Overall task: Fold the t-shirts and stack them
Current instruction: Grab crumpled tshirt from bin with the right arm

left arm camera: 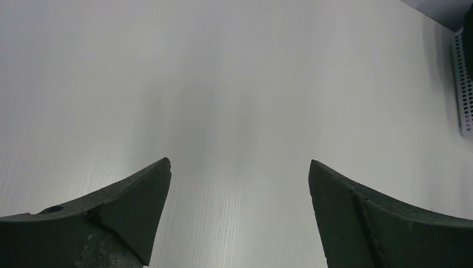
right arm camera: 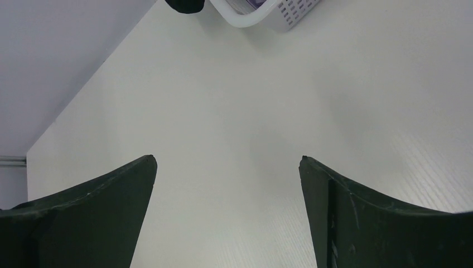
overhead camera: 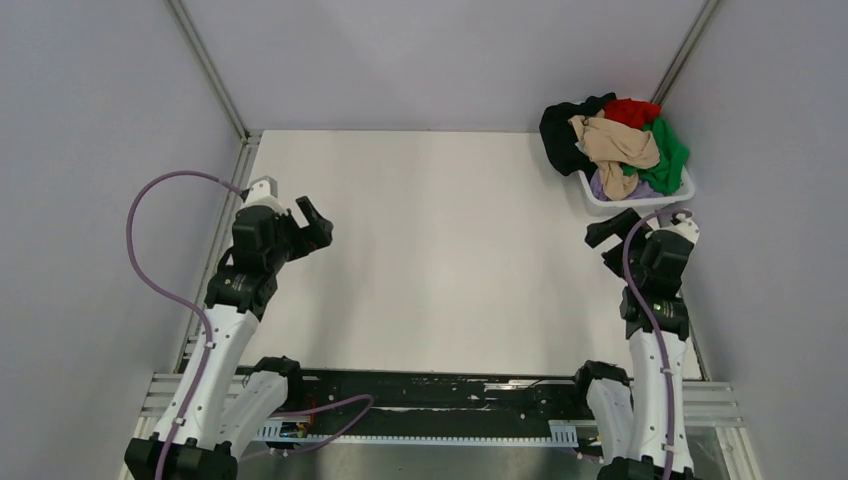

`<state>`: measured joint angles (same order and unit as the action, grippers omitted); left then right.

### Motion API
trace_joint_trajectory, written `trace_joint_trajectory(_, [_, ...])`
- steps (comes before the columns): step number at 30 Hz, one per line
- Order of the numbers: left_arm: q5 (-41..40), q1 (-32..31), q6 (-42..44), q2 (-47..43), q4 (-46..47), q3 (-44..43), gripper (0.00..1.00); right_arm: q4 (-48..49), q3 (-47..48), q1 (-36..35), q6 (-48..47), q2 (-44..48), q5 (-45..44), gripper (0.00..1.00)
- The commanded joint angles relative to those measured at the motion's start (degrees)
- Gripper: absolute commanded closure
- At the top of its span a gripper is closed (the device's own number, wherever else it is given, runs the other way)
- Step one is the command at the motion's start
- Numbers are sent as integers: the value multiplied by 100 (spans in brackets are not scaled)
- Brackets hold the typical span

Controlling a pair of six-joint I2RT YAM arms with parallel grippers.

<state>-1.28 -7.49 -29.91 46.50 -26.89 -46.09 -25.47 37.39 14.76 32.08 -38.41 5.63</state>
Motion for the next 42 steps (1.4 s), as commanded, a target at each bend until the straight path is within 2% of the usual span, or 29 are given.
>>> trace_joint_trajectory(1, [93, -25, -13, -13, 457, 81, 0, 819, 649, -4, -80, -732, -313, 0])
trace_joint_trajectory(10, [425, -20, 175, -42, 968, 408, 0, 612, 3606, 0, -998, -4306, -318, 0])
trace_joint_trajectory(15, [467, -25, 221, -28, 1047, 440, 0, 483, 5078, 0, -1157, -6053, -157, 6])
trace_joint_trajectory(21, [369, -24, 265, -44, 1065, 451, 0, 187, 6710, -86, -1292, -7577, -278, 13])
trace_joint_trajectory(26, [334, -18, 282, -25, 1091, 451, 0, 138, 7260, -263, -1522, -8159, -1006, 16])
trace_joint_trajectory(29, [272, -23, 279, 24, 1100, 447, 0, 225, 7396, -281, -1577, -8260, -1241, 29])
trace_joint_trajectory(31, [276, -25, 268, 58, 1095, 443, 0, 303, 7438, -281, -1656, -8259, -1229, 51])
trace_joint_trajectory(32, [272, -23, 267, 68, 1092, 443, 0, 340, 7433, -289, -1682, -8246, -1251, 59])
trace_joint_trajectory(33, [269, -24, 260, 85, 1086, 443, 0, 395, 7426, -290, -1698, -8220, -1294, 72])
trace_joint_trajectory(37, [260, -25, 250, 113, 1078, 432, 0, 456, 7415, -290, -1745, -8094, -1546, 96])
trace_joint_trajectory(38, [260, -20, 249, 113, 1075, 433, 0, 463, 7421, -290, -1760, -8045, -1588, 100])
trace_joint_trajectory(42, [245, -24, 241, 101, 1068, 424, 0, 554, 7448, -311, -2000, -7803, -1562, 100])
